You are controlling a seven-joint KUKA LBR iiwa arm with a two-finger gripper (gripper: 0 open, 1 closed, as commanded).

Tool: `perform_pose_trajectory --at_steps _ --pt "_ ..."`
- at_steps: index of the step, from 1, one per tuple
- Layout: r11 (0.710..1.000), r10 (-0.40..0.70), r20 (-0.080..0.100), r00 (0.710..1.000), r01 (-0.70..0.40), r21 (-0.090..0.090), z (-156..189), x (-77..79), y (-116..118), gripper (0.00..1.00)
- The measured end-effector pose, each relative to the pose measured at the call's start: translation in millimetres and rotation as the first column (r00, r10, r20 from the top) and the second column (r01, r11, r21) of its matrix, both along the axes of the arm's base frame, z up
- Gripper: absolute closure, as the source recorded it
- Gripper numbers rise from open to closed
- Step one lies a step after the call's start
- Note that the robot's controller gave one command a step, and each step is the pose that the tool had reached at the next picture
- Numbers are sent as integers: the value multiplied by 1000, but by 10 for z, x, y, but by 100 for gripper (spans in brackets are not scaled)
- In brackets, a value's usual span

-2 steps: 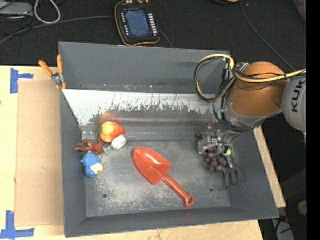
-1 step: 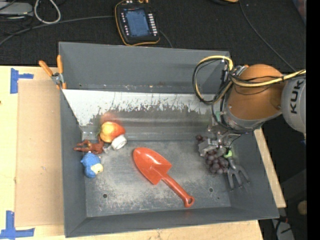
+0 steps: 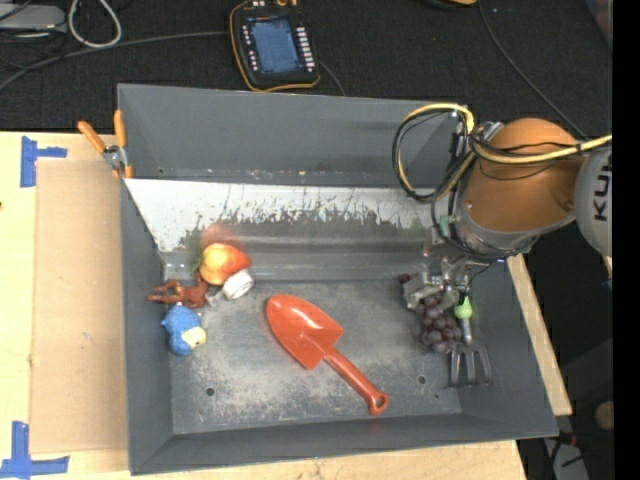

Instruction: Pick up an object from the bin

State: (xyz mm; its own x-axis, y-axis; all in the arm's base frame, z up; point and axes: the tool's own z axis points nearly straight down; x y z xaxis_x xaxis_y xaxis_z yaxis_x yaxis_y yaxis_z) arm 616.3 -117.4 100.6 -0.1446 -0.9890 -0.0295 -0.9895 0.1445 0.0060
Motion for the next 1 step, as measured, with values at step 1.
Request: perform_pose_trajectory --at_steps 1 --pt "1000 -3 4 1000 3 1 210 13 -4 100"
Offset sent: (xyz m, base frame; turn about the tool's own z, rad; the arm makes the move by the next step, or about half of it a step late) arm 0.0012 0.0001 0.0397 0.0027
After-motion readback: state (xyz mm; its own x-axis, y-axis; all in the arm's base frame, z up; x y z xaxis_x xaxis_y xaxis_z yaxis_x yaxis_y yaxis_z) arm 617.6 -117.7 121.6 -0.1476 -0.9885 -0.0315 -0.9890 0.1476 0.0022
